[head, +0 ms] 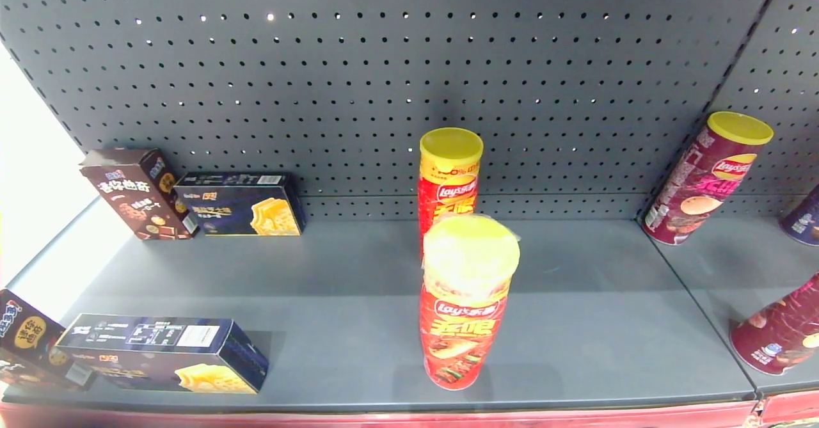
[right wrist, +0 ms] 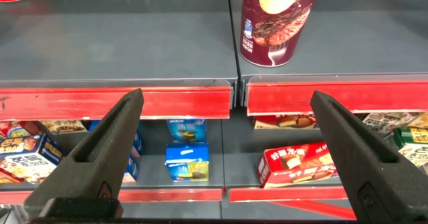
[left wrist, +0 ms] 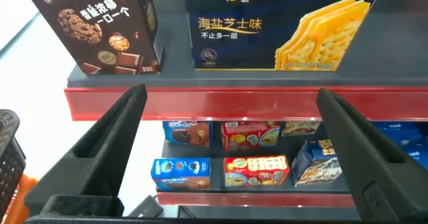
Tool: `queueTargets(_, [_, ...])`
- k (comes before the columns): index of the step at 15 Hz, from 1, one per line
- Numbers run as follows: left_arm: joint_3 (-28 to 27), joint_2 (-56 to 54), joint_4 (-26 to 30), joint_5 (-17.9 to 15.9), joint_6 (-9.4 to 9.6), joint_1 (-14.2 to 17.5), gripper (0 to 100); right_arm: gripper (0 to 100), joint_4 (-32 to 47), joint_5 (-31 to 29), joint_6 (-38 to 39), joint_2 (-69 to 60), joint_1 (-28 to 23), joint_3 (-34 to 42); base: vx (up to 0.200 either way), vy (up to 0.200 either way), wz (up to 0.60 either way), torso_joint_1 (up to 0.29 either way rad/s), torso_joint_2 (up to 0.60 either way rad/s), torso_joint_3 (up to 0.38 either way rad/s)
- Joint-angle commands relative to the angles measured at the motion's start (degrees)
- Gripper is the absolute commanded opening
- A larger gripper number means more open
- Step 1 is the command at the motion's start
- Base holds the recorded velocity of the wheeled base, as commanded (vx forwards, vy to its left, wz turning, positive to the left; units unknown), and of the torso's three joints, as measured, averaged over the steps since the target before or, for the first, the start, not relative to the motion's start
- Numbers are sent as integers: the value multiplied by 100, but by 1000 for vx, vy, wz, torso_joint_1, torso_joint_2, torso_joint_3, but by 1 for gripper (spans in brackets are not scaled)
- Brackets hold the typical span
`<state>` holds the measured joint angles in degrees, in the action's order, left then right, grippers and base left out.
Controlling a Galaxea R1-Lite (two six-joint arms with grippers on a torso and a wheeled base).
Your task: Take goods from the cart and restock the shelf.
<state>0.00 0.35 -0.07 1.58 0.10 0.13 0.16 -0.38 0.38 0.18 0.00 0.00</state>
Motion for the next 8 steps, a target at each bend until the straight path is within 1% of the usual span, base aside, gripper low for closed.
queueTargets(1, [0,0,-1,0,17,4,100,100,2,3,6,8,0,0,0,0,0,0,0,0])
queueTargets(2, [0,0,-1,0,17,4,100,100,-7,3,-3,8,0,0,-200,0,0,-2,-2,2])
queueTargets(7, [0,0,-1,0,8,4,100,100,2,3,-3,8,0,0,0,0,0,0,0,0])
queueTargets(8, [0,0,-1,0,17,4,100,100,2,-6,6,8,0,0,-200,0,0,12,7,2])
